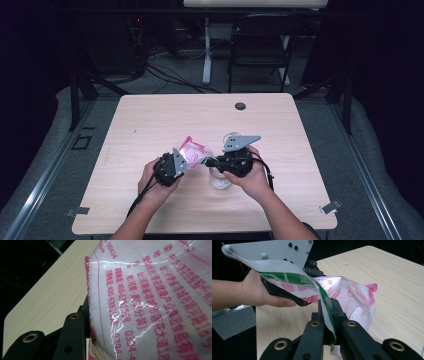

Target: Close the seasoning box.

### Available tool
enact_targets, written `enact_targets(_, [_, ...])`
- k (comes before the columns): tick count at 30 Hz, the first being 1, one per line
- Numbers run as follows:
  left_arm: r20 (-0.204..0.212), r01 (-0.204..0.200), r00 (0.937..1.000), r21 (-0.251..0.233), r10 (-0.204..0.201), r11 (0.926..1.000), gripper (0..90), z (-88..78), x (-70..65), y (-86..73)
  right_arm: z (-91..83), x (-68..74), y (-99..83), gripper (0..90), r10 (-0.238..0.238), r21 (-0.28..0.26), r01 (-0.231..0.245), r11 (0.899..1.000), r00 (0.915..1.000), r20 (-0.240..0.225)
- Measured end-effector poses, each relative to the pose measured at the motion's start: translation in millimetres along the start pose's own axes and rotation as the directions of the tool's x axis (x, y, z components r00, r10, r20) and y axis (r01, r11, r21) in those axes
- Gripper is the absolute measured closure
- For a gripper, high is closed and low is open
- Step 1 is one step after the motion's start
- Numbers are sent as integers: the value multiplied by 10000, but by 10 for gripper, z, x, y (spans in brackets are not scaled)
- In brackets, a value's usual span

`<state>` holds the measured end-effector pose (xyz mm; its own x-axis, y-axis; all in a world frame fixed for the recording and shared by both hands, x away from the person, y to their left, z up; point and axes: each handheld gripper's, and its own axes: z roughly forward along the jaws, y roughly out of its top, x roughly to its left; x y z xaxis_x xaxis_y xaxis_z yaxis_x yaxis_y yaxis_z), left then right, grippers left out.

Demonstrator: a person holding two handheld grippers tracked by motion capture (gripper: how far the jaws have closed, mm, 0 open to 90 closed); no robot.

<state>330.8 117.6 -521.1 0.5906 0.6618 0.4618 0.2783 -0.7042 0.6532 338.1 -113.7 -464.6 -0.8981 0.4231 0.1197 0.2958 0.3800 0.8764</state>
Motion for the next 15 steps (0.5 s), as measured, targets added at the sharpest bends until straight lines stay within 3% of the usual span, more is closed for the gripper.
enact_targets(10, [-692, -759, 9947, 86, 763, 9971, 618, -29, 26, 79, -19, -50, -18, 900, 464, -94, -464, 9989, 9989, -14])
enact_targets(15, [-1028, -1159, 9877, 207, 1175, 9930, 617, -44, 30, 108, -21, -60, -29, 900, 551, -80, -551, 9984, 9985, 2])
